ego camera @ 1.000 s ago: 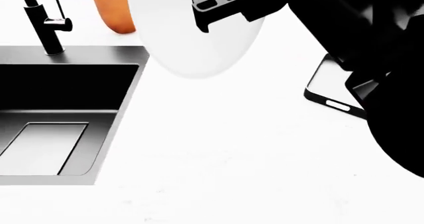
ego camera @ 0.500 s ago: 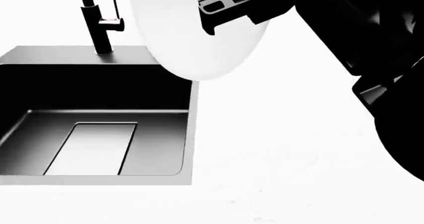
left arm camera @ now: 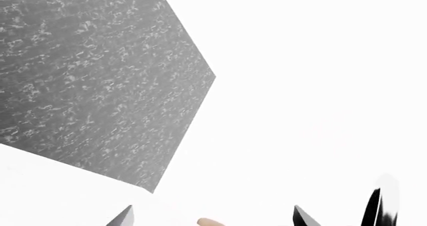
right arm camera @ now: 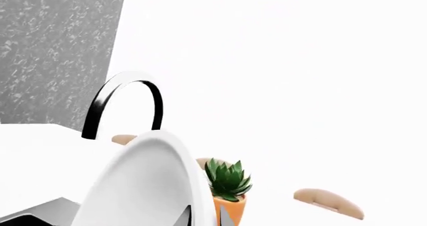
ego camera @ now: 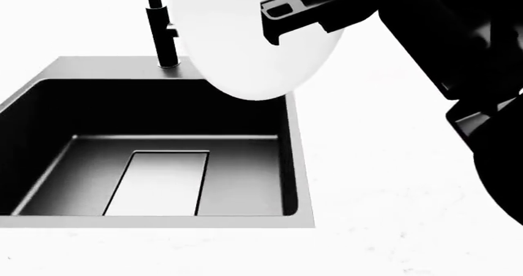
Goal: Move the fresh-baked cupcake off the tray onto the counter, and place the bowl used for mixing into the sink.
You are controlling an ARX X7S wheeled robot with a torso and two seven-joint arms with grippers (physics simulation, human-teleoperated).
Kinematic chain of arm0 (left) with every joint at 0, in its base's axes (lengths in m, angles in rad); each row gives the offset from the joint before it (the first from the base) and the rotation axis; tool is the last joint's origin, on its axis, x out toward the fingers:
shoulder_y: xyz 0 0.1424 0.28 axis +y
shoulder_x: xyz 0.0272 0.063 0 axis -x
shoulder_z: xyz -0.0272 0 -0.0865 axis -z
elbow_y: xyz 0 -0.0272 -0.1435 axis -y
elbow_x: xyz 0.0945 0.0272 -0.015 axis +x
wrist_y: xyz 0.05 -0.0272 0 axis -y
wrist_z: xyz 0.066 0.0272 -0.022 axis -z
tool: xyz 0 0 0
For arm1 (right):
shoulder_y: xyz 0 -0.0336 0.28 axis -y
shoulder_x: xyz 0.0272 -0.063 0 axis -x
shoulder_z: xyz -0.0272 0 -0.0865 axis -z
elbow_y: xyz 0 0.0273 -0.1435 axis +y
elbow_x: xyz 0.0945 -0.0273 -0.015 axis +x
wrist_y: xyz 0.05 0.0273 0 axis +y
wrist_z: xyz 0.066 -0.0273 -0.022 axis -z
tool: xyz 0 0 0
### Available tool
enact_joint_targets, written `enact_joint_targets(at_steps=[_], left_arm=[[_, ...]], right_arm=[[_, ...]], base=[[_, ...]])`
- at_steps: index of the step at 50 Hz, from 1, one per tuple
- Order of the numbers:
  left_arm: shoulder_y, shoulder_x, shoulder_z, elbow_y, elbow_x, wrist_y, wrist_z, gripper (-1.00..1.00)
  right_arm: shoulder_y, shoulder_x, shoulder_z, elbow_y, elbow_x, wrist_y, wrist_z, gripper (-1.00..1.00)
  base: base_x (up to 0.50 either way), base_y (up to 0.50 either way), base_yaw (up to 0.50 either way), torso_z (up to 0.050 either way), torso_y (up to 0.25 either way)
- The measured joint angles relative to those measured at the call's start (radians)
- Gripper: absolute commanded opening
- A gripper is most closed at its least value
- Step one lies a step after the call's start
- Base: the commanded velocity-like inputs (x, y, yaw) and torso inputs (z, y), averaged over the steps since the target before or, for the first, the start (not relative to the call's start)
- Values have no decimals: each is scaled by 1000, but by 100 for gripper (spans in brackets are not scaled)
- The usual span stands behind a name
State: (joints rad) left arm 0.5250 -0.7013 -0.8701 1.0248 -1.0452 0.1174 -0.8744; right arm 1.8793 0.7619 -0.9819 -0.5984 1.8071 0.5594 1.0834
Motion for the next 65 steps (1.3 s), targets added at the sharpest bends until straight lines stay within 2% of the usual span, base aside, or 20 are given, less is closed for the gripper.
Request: enact_joint_targets(at_steps=[7,20,33,47,65], left_arm=[[4,-2,4,-1,4,6,-2,100],[10,-4,7,-4,7,16,-5,100],[18,-3,6,-7,9,24,-6,100],[26,-2,1,-8,7,34,-5,100],[39,2,-9,-9,1,46,-5,100]], right_arm=[[-2,4,2,-1,-7,1,5,-100],[-2,5,-3,4,-8,11,12,-100],[6,28,-9,6,-6,36,37,-100],[7,42,-15,10,-2,53,53,-100],[2,36,-22,20,22,62,59,-100]], base=[[0,44,0,0,0],[0,491,0,0,1],[42,0,0,0,0],[481,0,0,0,1],[9,0,0,1,1]])
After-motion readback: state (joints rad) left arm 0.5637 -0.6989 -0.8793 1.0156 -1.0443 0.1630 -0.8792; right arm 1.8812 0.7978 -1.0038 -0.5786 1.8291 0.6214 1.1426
